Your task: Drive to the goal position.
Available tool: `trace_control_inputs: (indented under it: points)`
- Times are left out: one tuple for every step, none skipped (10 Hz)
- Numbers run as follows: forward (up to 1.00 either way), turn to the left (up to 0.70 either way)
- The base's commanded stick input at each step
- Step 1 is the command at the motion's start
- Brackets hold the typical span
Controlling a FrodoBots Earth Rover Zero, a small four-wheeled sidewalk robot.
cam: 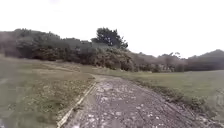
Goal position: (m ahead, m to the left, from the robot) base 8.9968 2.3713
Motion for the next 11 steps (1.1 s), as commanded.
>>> trace_control_inputs:
  points:
    - [1.00,0.00]
    - [1.00,0.02]
    - [1.00,0.02]
    - [1.00,0.03]
    - [1.00,0.03]
    - [1.00,0.03]
    - [1.00,0.03]
    - [1.00,0.03]
    - [1.00,0.03]
    - [1.00,0.04]
    - [1.00,0.04]
